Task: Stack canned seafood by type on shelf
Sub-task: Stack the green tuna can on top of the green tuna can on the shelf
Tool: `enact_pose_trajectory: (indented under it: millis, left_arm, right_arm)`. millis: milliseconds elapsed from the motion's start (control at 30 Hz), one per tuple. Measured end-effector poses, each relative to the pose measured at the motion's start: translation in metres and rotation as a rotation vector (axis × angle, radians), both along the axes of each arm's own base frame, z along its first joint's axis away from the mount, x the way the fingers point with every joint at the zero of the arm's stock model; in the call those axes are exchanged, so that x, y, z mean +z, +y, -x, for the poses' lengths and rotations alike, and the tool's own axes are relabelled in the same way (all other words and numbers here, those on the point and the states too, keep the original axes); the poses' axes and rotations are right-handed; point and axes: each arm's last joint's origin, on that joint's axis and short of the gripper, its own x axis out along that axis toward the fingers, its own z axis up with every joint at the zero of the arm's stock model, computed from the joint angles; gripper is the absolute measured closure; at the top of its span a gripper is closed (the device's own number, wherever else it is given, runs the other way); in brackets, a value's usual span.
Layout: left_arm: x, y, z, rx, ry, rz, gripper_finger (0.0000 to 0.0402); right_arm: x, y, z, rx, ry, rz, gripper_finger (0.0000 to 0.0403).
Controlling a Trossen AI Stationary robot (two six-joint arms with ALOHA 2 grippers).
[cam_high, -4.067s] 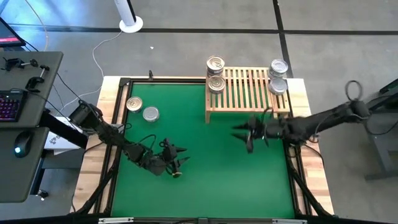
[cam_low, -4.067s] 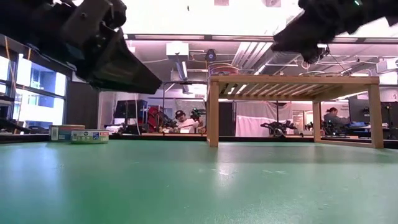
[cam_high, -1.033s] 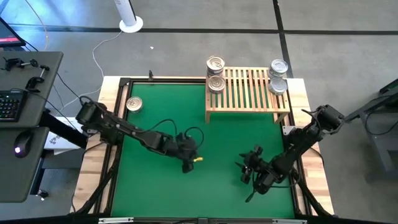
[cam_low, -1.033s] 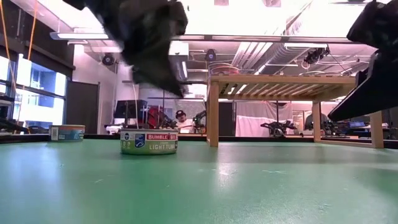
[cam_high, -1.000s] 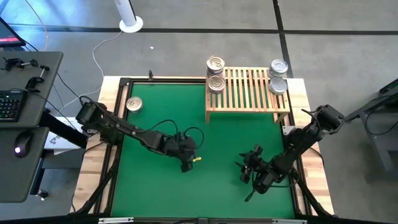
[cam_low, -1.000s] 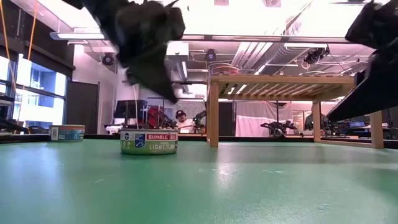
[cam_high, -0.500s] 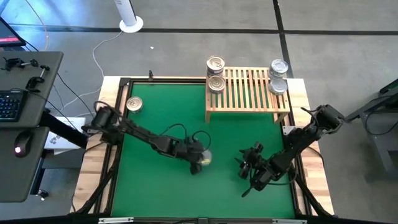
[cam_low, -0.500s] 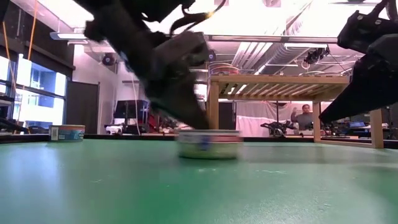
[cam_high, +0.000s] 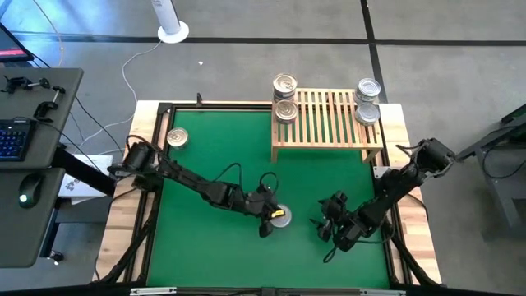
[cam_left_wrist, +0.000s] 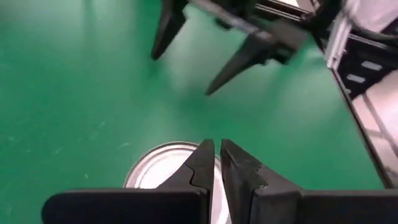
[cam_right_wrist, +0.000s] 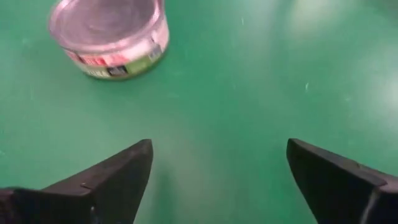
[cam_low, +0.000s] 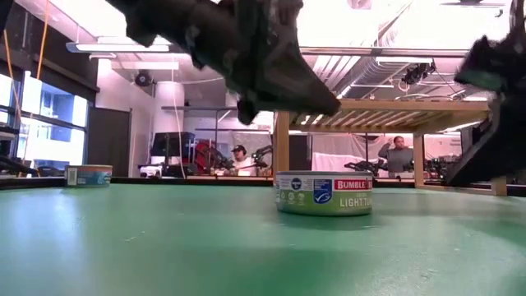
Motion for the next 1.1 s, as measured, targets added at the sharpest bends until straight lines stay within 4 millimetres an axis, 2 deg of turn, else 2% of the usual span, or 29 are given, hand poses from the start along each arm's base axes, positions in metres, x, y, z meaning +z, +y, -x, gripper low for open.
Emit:
enact_pose_trajectory:
  millis: [167,333,533,700,867,1100]
  left_arm:
    - [0.018,-0.003,0.013,-0.012,0.066,-0.034,0.0386]
    - [0.008,-0.001,0.033,0.099,0.268,-0.113,0.0386]
    - [-0.006,0.007,0.049,0.249,0.459,-0.124,0.0386]
    - [-0.021,0.006,0.046,0.249,0.406,-0.066,0.0386]
    - [-0.032,-0.004,0.042,0.198,0.365,0.06,0.0386]
    - [-0.045,-0.015,0.038,0.184,0.275,0.125,0.0386]
  right_arm:
    - [-0.027,-0.016,0.017,0.098,-0.132,-0.039,0.0031]
    - [-0.025,-0.028,0.018,0.221,-0.285,0.025,0.0031]
    - [-0.02,-0.037,0.001,0.314,-0.27,0.078,0.0031]
    - [-0.024,-0.032,-0.023,0.409,-0.236,0.12,0.0031]
    - [-0.034,-0.021,-0.044,0.499,-0.238,0.1,0.0031]
    - [-0.051,-0.015,-0.058,0.443,-0.274,0.119,0.0031]
